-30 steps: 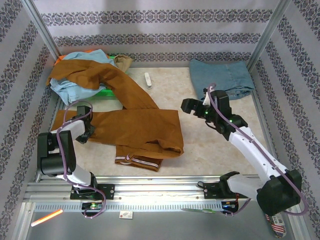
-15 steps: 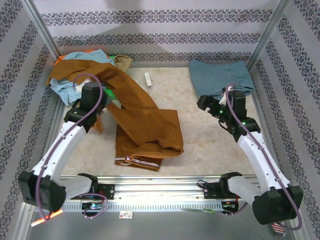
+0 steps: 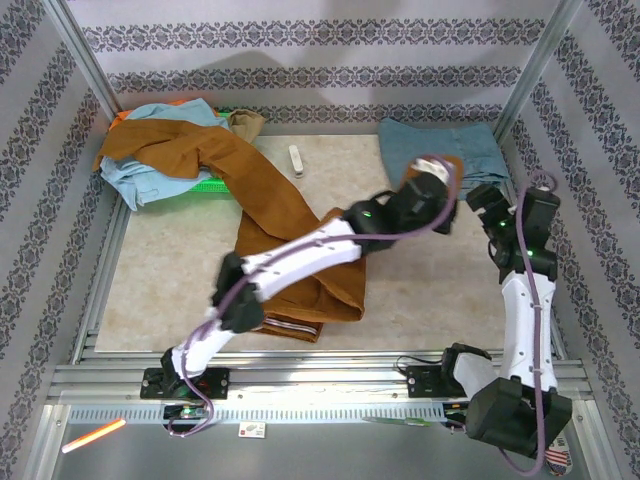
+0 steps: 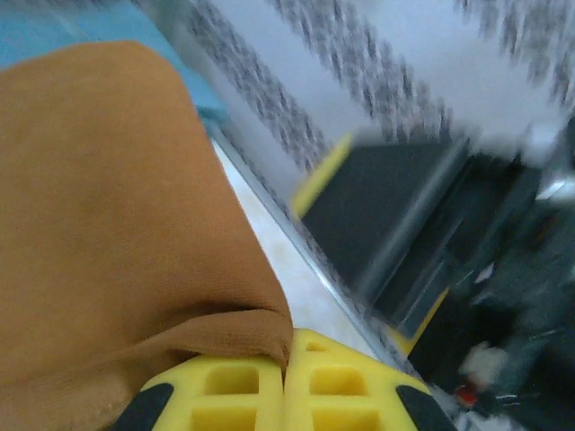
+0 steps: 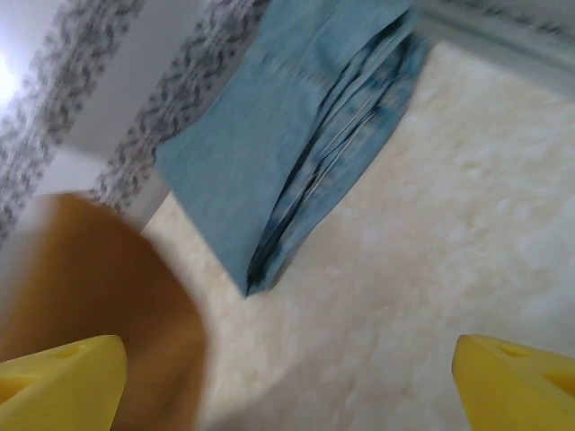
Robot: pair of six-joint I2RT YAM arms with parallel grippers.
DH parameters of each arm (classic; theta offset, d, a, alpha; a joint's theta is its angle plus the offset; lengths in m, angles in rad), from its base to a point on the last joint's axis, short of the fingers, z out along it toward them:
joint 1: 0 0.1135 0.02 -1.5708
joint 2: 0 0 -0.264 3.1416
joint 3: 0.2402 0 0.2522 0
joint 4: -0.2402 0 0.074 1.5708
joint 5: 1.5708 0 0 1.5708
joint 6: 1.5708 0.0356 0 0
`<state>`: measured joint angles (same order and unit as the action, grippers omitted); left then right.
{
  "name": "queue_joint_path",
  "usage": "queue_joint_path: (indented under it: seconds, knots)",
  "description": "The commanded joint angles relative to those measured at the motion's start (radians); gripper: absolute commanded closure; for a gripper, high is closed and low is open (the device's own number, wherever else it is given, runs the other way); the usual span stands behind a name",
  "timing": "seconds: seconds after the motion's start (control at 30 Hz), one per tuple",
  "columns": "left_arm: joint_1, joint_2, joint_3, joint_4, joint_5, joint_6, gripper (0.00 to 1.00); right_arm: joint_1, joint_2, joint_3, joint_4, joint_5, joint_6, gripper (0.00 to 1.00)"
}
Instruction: Fold and stack the trousers
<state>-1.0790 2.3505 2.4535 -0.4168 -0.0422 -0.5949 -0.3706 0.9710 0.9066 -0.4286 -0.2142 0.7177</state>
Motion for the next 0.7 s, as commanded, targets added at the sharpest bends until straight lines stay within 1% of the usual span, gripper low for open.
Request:
queue_joint_path:
  seconds: [0.0, 0.03, 0.07, 0.13, 0.17, 0.23, 0.27, 0.33, 0.37, 0.4, 0.43, 0.5, 0.53, 0.6, 0.63, 0.67]
  knots:
    - [-0.054, 0.199, 0.359, -0.079, 0.183, 0.049, 1.0, -0.101, -0.024, -0.011, -0.038, -0.013, 0.031, 0.06]
    - [-0.058, 0.241, 0.395, -0.056, 0.228, 0.034, 0.76, -0.137, -0.025, -0.011, -0.036, -0.036, 0.037, 0.06]
    - [-0.058, 0.255, 0.383, -0.025, 0.285, 0.027, 0.41, -0.164, -0.025, -0.009, -0.03, -0.055, 0.038, 0.06]
    - [-0.059, 0.239, 0.337, -0.026, 0.346, 0.049, 0.01, -0.189, -0.023, 0.0, -0.029, -0.078, 0.032, 0.06]
    - [-0.059, 0.22, 0.299, -0.024, 0.378, 0.071, 0.0, -0.191, -0.02, 0.006, -0.029, -0.083, 0.027, 0.06]
    - [-0.059, 0.148, 0.205, -0.048, 0.394, 0.11, 0.0, -0.181, -0.014, 0.005, -0.014, -0.1, 0.026, 0.06]
    - [-0.059, 0.099, 0.145, -0.066, 0.391, 0.137, 0.0, -0.167, -0.012, 0.002, -0.005, -0.106, 0.027, 0.07]
    - [-0.059, -0.018, 0.011, -0.083, 0.344, 0.167, 0.0, -0.11, -0.009, -0.004, 0.005, -0.097, 0.018, 0.07]
    - [-0.059, -0.086, -0.073, -0.072, 0.308, 0.18, 0.0, -0.076, -0.007, -0.005, 0.012, -0.087, 0.013, 0.07]
    - [-0.059, -0.169, -0.177, -0.047, 0.246, 0.186, 0.0, -0.029, -0.002, -0.008, 0.018, -0.082, 0.005, 0.08]
    - [-0.058, -0.266, -0.307, -0.012, 0.17, 0.186, 0.0, 0.036, 0.01, -0.011, 0.027, -0.077, -0.009, 0.08]
    - [-0.048, -0.45, -0.56, 0.046, 0.009, 0.172, 0.03, 0.144, 0.042, -0.009, 0.044, -0.068, -0.029, 0.09]
    - [-0.035, -0.554, -0.691, 0.069, -0.071, 0.149, 0.05, 0.224, 0.071, -0.004, 0.068, -0.071, -0.056, 0.09]
    - [0.03, -0.747, -0.929, 0.075, -0.167, 0.066, 0.08, 0.347, 0.129, 0.033, 0.068, -0.059, -0.102, 0.09]
    - [0.092, -0.852, -1.041, 0.075, -0.177, 0.016, 0.08, 0.407, 0.162, 0.058, 0.064, -0.047, -0.127, 0.1]
    - [0.186, -0.952, -1.151, 0.082, -0.157, -0.037, 0.09, 0.472, 0.199, 0.086, 0.061, -0.033, -0.148, 0.1]
